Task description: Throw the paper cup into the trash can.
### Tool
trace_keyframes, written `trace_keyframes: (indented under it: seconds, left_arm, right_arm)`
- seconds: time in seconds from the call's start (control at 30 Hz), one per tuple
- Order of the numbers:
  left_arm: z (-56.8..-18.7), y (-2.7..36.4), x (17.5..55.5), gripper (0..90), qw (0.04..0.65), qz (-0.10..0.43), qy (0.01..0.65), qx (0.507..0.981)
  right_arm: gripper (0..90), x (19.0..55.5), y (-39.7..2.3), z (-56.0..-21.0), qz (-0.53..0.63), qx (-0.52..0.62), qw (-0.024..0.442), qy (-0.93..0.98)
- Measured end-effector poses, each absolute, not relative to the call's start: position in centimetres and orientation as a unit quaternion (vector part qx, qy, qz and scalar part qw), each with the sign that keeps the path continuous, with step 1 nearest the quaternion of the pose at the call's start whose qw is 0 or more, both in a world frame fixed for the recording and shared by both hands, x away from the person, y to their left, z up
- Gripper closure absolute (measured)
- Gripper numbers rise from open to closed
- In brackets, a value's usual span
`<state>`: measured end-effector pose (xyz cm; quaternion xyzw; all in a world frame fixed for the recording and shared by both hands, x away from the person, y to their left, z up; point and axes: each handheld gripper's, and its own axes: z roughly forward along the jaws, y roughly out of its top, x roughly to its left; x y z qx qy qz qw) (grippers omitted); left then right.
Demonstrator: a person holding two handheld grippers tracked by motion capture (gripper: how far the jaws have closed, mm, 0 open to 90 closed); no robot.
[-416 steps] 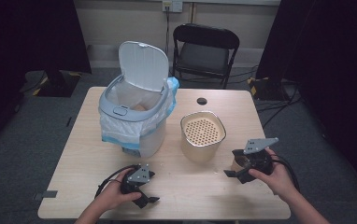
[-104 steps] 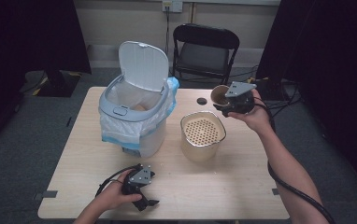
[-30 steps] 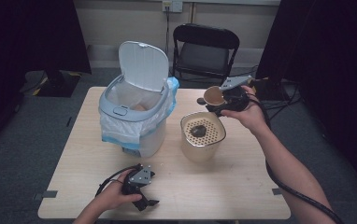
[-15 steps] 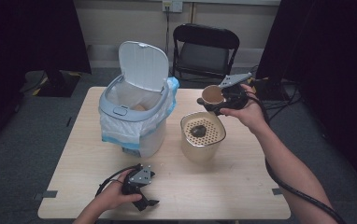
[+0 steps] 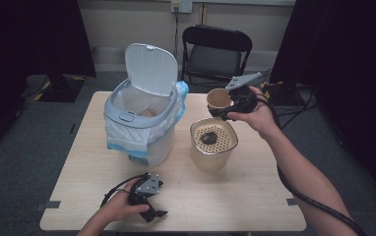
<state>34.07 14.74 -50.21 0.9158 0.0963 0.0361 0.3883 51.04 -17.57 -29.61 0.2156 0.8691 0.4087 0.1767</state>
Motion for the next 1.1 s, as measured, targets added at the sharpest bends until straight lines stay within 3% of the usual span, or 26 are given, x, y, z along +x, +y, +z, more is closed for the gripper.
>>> trace_keyframes:
  seconds: [1.1]
  left_arm:
    - [-50.2, 14.7, 34.1, 0.0, 0.387, 0.039, 0.095, 0.916]
  right_arm:
    - [27.3, 51.3, -14.6, -24.5, 0.427, 0.203, 0.144, 0.869]
